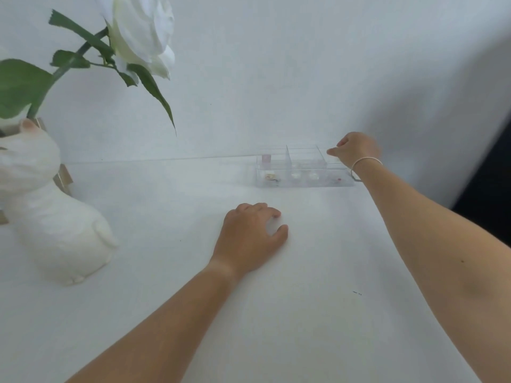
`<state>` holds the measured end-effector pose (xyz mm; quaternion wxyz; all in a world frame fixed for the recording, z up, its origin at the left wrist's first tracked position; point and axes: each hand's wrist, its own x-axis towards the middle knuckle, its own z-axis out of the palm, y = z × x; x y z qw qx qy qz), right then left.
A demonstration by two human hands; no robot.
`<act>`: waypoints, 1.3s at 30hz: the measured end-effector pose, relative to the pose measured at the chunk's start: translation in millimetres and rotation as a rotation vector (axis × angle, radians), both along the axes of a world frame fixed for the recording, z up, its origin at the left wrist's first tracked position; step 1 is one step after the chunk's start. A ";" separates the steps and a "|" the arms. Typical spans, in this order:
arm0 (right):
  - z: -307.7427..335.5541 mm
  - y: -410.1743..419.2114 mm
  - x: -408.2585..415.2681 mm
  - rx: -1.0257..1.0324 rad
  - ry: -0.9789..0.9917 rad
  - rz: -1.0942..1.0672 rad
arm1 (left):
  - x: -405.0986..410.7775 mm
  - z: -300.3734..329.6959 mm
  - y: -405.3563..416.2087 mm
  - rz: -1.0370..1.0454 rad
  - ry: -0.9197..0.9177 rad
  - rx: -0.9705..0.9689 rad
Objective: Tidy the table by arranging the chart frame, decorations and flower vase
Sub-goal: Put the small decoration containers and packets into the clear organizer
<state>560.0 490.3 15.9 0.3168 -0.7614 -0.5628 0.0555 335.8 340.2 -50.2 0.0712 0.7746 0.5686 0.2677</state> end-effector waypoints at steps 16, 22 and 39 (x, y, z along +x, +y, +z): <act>-20.2 -18.1 12.8 0.116 0.151 0.080 | 0.2 -2.9 2.8 -0.007 -0.018 0.020; -23.7 -25.4 11.9 0.169 0.196 0.081 | -0.4 -4.2 4.2 -0.005 -0.009 0.022; -21.0 -157.3 -74.5 0.285 0.102 0.384 | -22.0 12.9 -32.1 -0.090 -0.071 -0.107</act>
